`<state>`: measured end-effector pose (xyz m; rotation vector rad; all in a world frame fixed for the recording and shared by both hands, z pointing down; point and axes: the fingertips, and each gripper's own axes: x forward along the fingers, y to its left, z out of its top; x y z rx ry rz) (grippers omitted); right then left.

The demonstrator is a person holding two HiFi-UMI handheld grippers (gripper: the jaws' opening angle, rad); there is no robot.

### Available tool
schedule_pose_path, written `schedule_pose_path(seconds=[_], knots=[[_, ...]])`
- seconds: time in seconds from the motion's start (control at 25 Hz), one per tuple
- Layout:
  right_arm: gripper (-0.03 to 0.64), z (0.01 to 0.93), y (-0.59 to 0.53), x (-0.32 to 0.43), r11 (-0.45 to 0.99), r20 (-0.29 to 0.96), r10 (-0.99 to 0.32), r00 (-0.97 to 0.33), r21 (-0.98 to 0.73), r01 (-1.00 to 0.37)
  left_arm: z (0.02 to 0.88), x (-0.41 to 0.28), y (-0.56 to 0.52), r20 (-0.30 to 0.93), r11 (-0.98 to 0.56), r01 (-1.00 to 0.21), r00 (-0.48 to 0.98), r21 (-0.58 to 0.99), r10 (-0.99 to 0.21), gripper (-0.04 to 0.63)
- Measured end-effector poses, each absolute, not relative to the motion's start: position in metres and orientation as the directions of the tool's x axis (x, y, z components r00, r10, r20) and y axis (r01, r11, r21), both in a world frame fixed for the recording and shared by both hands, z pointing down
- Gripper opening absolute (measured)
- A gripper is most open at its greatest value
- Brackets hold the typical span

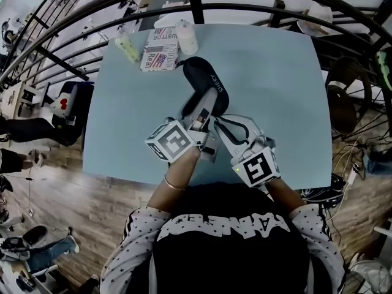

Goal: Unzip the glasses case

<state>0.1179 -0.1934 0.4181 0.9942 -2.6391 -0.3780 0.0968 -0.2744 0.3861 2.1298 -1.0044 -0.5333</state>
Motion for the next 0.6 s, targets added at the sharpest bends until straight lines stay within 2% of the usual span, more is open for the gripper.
schedule_pose_path(seconds=[0.28, 0.6], knots=[[0.048, 0.422, -0.19, 0.118, 0.721, 0.187, -0.684, -0.705, 0.321, -0.614, 0.38, 0.096, -0.272, -0.078, -0.456, -0.495, 0.61, 0.74, -0.789, 0.0], [0.055, 0.432, -0.198, 0.118, 0.731, 0.19, -0.673, -0.715, 0.02, -0.682, 0.372, 0.093, -0.269, -0.102, -0.471, -0.501, 0.599, 0.727, -0.794, 0.0]])
